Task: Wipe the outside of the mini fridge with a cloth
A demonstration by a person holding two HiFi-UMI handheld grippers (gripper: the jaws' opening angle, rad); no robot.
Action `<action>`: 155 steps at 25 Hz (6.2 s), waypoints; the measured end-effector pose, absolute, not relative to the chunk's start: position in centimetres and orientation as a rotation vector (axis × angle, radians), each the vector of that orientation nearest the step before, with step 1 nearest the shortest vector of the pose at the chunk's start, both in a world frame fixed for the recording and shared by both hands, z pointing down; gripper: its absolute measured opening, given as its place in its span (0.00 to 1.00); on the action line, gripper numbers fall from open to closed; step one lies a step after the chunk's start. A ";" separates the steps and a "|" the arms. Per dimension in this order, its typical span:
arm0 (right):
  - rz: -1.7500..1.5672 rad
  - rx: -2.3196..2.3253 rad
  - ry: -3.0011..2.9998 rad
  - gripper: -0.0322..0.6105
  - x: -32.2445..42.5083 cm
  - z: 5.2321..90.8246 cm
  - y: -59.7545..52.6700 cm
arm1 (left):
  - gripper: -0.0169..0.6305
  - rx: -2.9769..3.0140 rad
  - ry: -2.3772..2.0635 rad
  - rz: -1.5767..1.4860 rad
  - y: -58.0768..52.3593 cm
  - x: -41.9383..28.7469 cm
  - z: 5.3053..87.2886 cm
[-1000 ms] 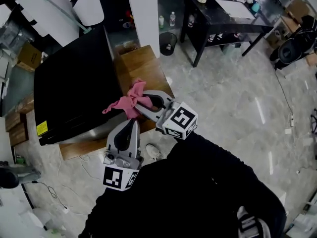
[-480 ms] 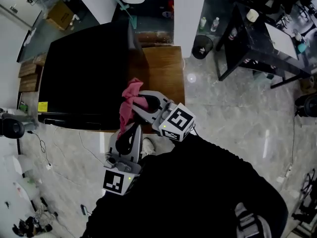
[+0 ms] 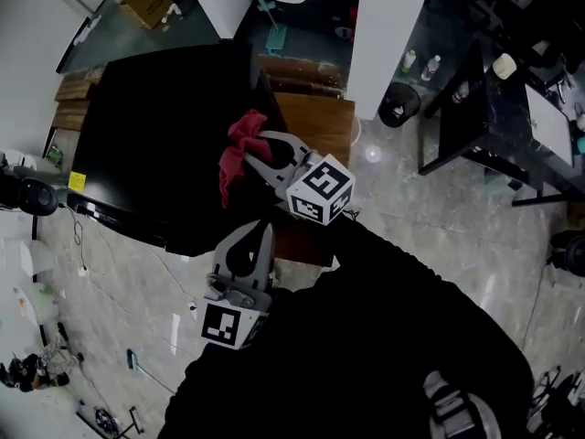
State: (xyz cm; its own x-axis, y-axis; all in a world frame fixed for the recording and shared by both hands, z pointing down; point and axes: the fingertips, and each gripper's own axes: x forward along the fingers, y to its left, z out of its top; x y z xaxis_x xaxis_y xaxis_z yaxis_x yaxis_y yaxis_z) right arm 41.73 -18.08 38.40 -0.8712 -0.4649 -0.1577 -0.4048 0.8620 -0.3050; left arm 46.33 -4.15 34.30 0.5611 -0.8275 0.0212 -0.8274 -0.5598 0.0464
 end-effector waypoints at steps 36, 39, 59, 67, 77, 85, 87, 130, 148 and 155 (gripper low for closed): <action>-1.034 -1.021 2.607 0.21 42.8 59.0 -3.3 | 0.04 2.657 -1.344 0.178 4.3 39.3 48.5; -1.159 -1.033 2.537 0.21 41.0 61.8 -1.9 | 0.04 2.654 -1.343 0.227 4.6 38.9 50.5; -1.533 -0.928 2.204 0.20 39.5 65.8 -8.9 | 0.04 2.627 -1.363 0.332 -0.4 43.2 53.0; -1.565 -0.959 2.200 0.19 42.2 68.0 -17.1 | 0.04 2.577 -1.411 0.367 -6.9 46.7 54.3; -1.578 -1.019 2.240 0.19 45.1 70.2 -28.2 | 0.04 2.515 -1.508 0.349 -14.4 48.5 53.7; -1.568 -1.136 2.260 0.19 46.0 70.9 -33.8 | 0.04 2.500 -1.508 0.294 -15.4 48.1 51.4; -1.512 -1.189 2.265 0.19 47.0 69.9 -34.2 | 0.04 2.523 -1.488 0.269 -14.6 48.2 50.5; -0.257 -0.122 3.149 0.20 -1.0 37.1 24.7 | 0.04 2.405 -1.790 -0.164 29.2 -5.8 36.3; -0.314 0.210 3.087 0.20 -22.9 36.6 12.3 | 0.04 2.274 -1.990 -0.030 16.1 -26.9 35.9; -0.314 0.138 3.068 0.20 -27.9 35.9 6.1 | 0.04 2.284 -1.989 -0.002 10.0 -31.9 35.4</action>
State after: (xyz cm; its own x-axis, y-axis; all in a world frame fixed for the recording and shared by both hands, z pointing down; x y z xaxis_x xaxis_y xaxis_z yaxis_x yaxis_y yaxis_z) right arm -27.86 6.06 35.90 -0.9946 0.0830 -0.0630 0.0941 0.9753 -0.1999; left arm -31.90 10.05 35.35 0.1399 -0.9875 0.0732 -0.9873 -0.1335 0.0860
